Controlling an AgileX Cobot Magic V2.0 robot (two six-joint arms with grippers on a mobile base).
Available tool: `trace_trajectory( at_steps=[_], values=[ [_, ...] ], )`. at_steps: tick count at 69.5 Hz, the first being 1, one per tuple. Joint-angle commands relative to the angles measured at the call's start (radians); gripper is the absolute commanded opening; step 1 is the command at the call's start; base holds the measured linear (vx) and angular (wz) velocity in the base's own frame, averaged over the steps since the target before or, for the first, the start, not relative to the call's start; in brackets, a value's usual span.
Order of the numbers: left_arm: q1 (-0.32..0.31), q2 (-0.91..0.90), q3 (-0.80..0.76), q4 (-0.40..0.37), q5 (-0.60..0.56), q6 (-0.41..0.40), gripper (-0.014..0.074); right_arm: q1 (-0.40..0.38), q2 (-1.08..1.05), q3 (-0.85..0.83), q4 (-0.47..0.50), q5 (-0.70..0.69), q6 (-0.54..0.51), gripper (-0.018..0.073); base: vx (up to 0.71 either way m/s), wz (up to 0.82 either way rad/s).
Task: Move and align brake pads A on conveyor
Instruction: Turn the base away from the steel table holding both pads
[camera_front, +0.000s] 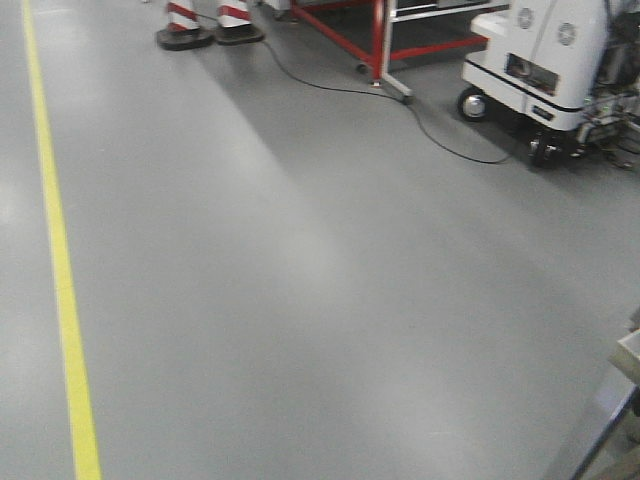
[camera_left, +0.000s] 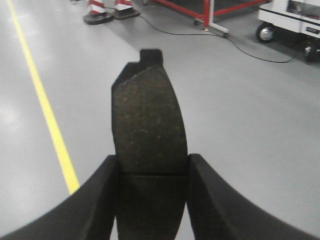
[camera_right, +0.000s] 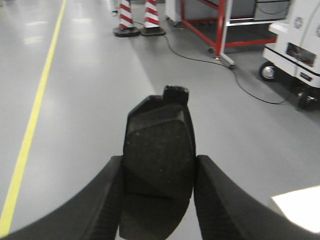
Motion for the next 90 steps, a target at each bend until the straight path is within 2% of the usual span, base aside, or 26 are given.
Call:
trace_trajectory(
  at_steps=[1, 42, 69, 90],
  values=[
    [-0.004, 0.007, -0.028, -0.009, -0.099, -0.002, -0.0006, -0.001, 0.009, -0.03, -0.006, -0.096, -0.011, -0.0007, -0.09, 0.44],
    [-0.004, 0.007, -0.028, -0.009, -0.099, -0.002, -0.0006, -0.001, 0.009, -0.03, -0.006, -0.096, -0.011, -0.0007, 0.02, 0.5],
    [-0.004, 0.007, -0.028, -0.009, -0.099, -0.002, -0.0006, -0.001, 0.009, -0.03, -0.006, -0.093, -0.011, -0.0007, 0.25, 0.51],
    [-0.004, 0.007, -0.028, -0.009, -0.098, -0.002, -0.0006, -0.001, 0.009, -0.03, -0.006, -0.094, -0.011, -0.0007, 0.39, 0.14]
  ],
)
